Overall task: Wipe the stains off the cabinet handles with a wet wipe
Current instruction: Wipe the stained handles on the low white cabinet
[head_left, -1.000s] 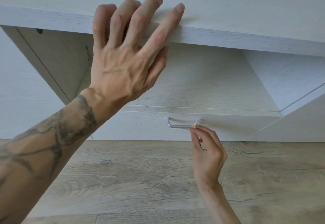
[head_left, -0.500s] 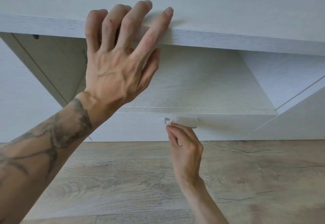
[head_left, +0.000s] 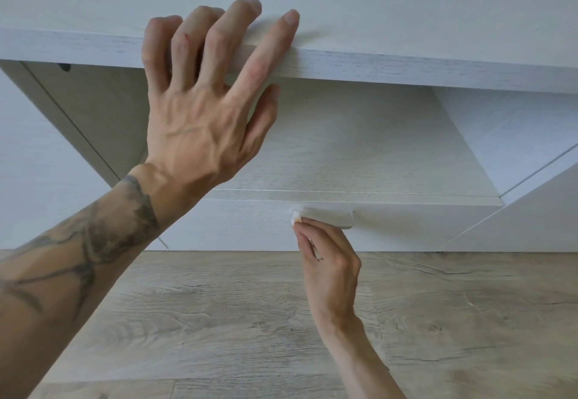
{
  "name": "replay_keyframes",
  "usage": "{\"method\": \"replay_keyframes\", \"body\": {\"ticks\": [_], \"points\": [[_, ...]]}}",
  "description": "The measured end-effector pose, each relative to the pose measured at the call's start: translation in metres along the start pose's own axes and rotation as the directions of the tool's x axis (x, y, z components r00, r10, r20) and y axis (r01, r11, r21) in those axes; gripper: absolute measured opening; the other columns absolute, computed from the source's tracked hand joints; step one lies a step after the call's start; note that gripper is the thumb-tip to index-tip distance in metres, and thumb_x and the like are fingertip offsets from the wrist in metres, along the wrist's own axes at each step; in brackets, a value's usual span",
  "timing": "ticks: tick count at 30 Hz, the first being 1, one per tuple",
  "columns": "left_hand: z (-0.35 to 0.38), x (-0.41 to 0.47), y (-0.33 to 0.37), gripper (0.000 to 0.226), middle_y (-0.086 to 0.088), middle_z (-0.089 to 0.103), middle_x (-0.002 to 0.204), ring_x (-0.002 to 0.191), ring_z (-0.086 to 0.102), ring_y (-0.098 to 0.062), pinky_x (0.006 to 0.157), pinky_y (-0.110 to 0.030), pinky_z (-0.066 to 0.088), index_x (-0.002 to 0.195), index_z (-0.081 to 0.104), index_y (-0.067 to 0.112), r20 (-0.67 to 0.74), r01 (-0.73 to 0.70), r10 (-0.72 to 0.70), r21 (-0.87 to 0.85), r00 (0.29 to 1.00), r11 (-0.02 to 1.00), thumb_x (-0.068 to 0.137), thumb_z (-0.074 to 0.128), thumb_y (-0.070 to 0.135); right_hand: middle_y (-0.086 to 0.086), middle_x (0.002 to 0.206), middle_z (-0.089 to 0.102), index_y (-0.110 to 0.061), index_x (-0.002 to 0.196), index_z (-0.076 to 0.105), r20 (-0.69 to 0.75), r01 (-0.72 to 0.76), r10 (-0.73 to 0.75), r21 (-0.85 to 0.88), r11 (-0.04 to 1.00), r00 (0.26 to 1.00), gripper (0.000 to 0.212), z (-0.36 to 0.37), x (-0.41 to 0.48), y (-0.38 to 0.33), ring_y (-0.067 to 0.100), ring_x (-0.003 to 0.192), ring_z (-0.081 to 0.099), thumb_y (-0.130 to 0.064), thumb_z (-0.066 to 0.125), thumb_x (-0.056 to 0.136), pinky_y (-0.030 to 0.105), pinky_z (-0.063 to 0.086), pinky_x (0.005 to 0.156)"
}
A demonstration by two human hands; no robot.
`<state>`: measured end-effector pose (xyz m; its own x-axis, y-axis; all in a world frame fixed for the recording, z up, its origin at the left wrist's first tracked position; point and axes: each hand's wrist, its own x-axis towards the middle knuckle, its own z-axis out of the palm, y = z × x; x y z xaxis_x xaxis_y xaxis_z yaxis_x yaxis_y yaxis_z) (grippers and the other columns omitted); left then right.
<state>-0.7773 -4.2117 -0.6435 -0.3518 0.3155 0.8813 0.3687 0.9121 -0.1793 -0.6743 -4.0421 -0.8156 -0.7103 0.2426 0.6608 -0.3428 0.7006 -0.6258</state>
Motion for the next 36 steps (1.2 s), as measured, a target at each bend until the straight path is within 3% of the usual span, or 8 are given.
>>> {"method": "replay_keyframes", "body": {"ticks": [4, 8, 11, 15, 23, 27, 31, 36], "points": [[-0.002, 0.0, 0.001, 0.053, -0.017, 0.054, 0.151, 0.129, 0.039, -0.032, 0.111, -0.055, 0.028, 0.159, 0.039, 0.023, 0.012, -0.005, 0.004, 0.019, 1.0, 1.0, 0.108, 0.049, 0.033, 0.004, 0.106, 0.08, -0.006, 0.104, 0.083, -0.013, -0.076, 0.076, 0.022, 0.997, 0.997, 0.02, -0.027, 0.002, 0.02, 0.015, 0.099, 0.076, -0.015, 0.072, 0.089, 0.032, 0.065, 0.085], [-0.012, 0.001, 0.003, 0.055, -0.017, 0.051, 0.153, 0.133, 0.04, -0.034, 0.113, -0.057, 0.029, 0.161, 0.036, 0.022, 0.094, 0.001, -0.004, 0.037, 0.996, 0.999, 0.109, 0.048, 0.033, 0.003, 0.101, 0.079, -0.007, 0.101, 0.082, -0.085, -0.199, 0.205, 0.081, 0.977, 0.975, 0.019, -0.056, 0.009, 0.042, 0.013, 0.091, 0.075, 0.002, 0.082, 0.085, 0.024, 0.06, 0.081], [-0.027, 0.004, 0.004, 0.055, -0.017, 0.048, 0.155, 0.136, 0.043, -0.038, 0.115, -0.056, 0.029, 0.162, 0.035, 0.019, 0.176, -0.009, 0.003, 0.036, 0.984, 0.999, 0.109, 0.048, 0.031, 0.0, 0.096, 0.078, -0.017, 0.098, 0.08, -0.111, -0.35, 0.392, 0.281, 0.894, 0.913, 0.021, -0.073, 0.019, 0.037, 0.01, 0.082, 0.069, 0.0, 0.082, 0.085, 0.023, 0.055, 0.073], [-0.049, 0.01, 0.007, 0.056, -0.013, 0.044, 0.159, 0.143, 0.043, -0.038, 0.118, -0.054, 0.028, 0.163, 0.035, 0.017, 0.307, -0.012, 0.013, -0.006, 0.951, 1.0, 0.109, 0.047, 0.028, -0.004, 0.099, 0.08, -0.018, 0.099, 0.08, 0.022, -0.455, 0.509, 0.485, 0.747, 0.86, 0.017, -0.089, 0.034, 0.011, 0.01, 0.086, 0.071, -0.007, 0.083, 0.087, 0.018, 0.055, 0.075], [-0.081, 0.012, -0.022, 0.055, -0.004, 0.039, 0.166, 0.154, 0.035, -0.026, 0.128, -0.048, 0.022, 0.165, 0.032, 0.018, 0.423, -0.05, 0.079, -0.08, 0.903, 0.996, 0.111, 0.039, 0.027, -0.006, 0.109, 0.079, -0.016, 0.101, 0.08, 0.161, -0.463, 0.458, 0.564, 0.684, 0.874, 0.019, -0.078, 0.057, -0.072, 0.014, 0.1, 0.075, -0.003, 0.082, 0.087, 0.011, 0.055, 0.081], [-0.097, -0.005, -0.071, 0.052, -0.005, 0.042, 0.164, 0.152, 0.038, -0.027, 0.128, -0.048, 0.023, 0.162, 0.038, 0.016, 0.415, -0.022, 0.061, -0.098, 0.908, 0.995, 0.111, 0.037, 0.029, -0.003, 0.102, 0.079, -0.02, 0.096, 0.08, 0.131, -0.398, 0.39, 0.515, 0.759, 0.912, 0.016, -0.054, 0.061, -0.128, 0.021, 0.093, 0.075, -0.007, 0.082, 0.088, 0.031, 0.06, 0.082], [-0.116, -0.029, -0.145, 0.052, -0.005, 0.044, 0.164, 0.151, 0.04, -0.026, 0.128, -0.046, 0.023, 0.162, 0.039, 0.016, 0.427, -0.033, 0.071, -0.096, 0.901, 0.995, 0.113, 0.033, 0.033, 0.0, 0.099, 0.078, -0.022, 0.092, 0.078, 0.107, -0.335, 0.326, 0.489, 0.805, 0.939, 0.019, -0.029, 0.063, -0.191, 0.022, 0.09, 0.073, -0.004, 0.081, 0.088, 0.016, 0.055, 0.081], [-0.137, -0.057, -0.252, 0.051, -0.005, 0.043, 0.165, 0.152, 0.039, -0.025, 0.128, -0.048, 0.025, 0.162, 0.039, 0.018, 0.451, -0.038, 0.08, -0.1, 0.889, 0.994, 0.114, 0.033, 0.033, 0.001, 0.099, 0.08, -0.02, 0.091, 0.077, 0.095, -0.358, 0.359, 0.494, 0.793, 0.928, 0.015, 0.024, 0.06, -0.278, 0.022, 0.095, 0.075, -0.006, 0.081, 0.089, 0.014, 0.054, 0.083]]}}
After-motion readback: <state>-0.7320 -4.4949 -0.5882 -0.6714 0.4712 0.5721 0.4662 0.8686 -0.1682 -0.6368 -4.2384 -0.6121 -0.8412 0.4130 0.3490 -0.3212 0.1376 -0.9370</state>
